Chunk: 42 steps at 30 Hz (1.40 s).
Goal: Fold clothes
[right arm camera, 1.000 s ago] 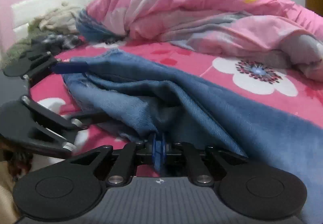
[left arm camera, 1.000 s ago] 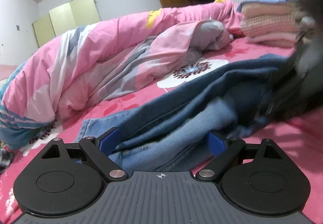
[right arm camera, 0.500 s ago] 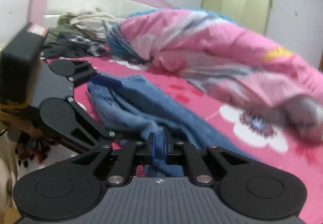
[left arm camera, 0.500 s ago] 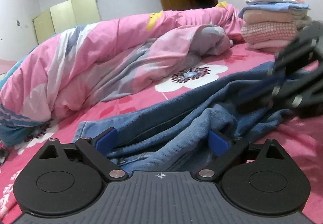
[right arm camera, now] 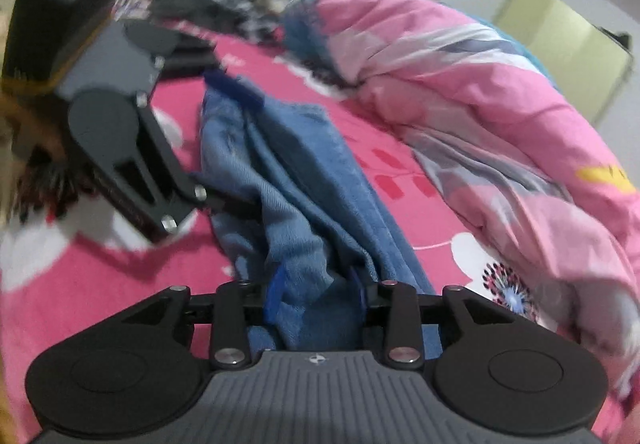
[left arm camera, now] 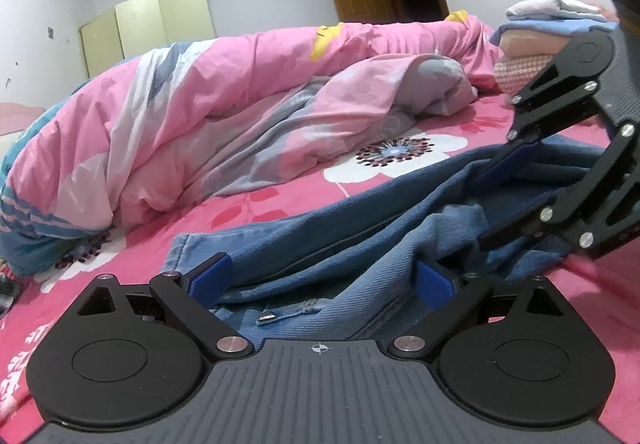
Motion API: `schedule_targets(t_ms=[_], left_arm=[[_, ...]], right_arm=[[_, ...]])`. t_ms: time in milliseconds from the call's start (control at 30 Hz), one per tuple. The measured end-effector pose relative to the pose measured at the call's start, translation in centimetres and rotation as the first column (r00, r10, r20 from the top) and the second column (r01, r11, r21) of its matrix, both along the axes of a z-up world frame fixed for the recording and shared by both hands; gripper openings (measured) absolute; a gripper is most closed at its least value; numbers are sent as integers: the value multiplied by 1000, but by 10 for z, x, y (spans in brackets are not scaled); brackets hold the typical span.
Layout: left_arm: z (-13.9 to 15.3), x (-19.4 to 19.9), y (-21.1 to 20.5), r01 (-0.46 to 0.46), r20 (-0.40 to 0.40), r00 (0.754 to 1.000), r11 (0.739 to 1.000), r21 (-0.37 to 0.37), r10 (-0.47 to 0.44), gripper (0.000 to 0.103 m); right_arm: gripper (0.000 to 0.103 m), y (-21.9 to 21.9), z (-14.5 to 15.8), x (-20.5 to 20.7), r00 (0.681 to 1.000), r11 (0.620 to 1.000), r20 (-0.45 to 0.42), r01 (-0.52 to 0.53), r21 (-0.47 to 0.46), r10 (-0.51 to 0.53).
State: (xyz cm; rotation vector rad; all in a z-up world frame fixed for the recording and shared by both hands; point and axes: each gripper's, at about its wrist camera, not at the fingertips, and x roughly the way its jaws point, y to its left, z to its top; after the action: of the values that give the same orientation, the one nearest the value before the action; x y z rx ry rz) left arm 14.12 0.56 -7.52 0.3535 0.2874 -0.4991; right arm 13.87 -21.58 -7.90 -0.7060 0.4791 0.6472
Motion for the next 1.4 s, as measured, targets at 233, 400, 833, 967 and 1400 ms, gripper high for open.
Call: schedule_targets(t_ms=[233, 400, 833, 967, 1400], left_arm=[[0, 0, 0, 0, 1, 1000, 1000, -2, 0, 97], [1, 0, 0, 0, 0, 1000, 1000, -5, 0, 97], [11, -2, -4, 108, 0, 994, 985, -136, -109, 100], [3, 14, -24, 35, -53, 998, 998, -58, -38, 99], [-1, 15, -21, 7, -82, 997, 999, -42, -10, 99]], right_arm=[[39, 1, -5, 15, 996, 993, -53, -80, -92, 75], [31, 6, -13, 10, 997, 986, -12, -82, -147, 81], [8, 34, -70, -45, 838, 843, 485, 57, -535, 251], [9, 30, -70, -46, 844, 843, 474, 51, -535, 249], [22, 8, -18, -15, 989, 961, 130, 108, -253, -77]])
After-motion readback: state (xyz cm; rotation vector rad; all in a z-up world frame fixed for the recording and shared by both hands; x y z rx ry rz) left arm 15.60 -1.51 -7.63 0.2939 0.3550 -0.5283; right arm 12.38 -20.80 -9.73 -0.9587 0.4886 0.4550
